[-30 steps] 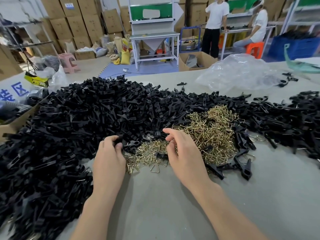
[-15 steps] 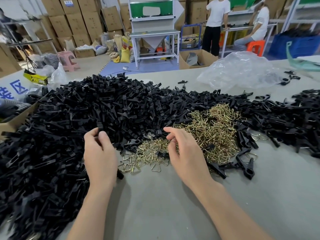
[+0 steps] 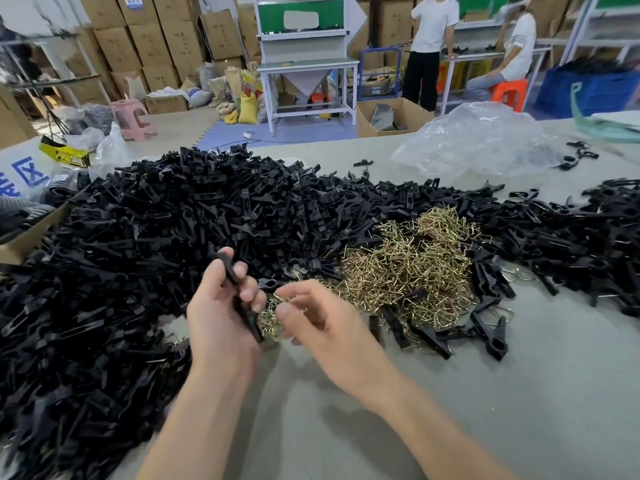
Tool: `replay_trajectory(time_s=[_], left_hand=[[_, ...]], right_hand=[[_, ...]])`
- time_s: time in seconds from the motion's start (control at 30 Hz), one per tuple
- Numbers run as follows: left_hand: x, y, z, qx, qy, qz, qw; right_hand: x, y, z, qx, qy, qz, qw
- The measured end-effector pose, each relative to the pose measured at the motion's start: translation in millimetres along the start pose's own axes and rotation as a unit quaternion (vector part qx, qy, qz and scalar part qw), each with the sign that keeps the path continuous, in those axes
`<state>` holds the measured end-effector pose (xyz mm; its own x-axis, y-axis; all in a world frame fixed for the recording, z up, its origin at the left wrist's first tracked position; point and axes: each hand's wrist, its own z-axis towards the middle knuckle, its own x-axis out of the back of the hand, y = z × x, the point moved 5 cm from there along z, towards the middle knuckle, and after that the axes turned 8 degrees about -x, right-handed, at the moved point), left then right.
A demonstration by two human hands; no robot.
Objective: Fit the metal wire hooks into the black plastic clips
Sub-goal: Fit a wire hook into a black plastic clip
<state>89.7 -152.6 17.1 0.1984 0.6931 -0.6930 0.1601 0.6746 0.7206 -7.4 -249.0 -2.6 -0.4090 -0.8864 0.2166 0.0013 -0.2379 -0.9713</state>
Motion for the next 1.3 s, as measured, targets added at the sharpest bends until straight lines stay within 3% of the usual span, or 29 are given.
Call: replay_trajectory(time_s=[0.2, 0.37, 0.57, 0.8, 1.3], left_hand=[[-9.4, -10.4, -16.9, 0.014, 0.000, 0.006, 1.000], [-12.2, -7.8, -16.5, -0.016, -0.039, 0.036, 0.998], [-2.5, -7.9, -5.7, -0.014, -0.006, 0.050, 0.999], [-13.9, -23.7, -15.1, 0.046, -0.107, 0.113, 0.987], [-18.9, -28.9, -23.5, 0.033, -0.180, 0.199, 0.963]], right_hand=[[-11.1, 8.5, 3.5, -0.055, -0.030, 0.084, 0.994], [-8.9, 7.2, 3.0, -0.064, -0.038, 0.073, 0.994], [17.6, 3.3, 8.1, -0.063, 0.022, 0.089, 0.994], [43.2, 7.3, 14.8, -0.078, 0.074, 0.190, 0.976], [37.3, -1.6, 12.0, -0.023, -0.007, 0.206, 0.978]])
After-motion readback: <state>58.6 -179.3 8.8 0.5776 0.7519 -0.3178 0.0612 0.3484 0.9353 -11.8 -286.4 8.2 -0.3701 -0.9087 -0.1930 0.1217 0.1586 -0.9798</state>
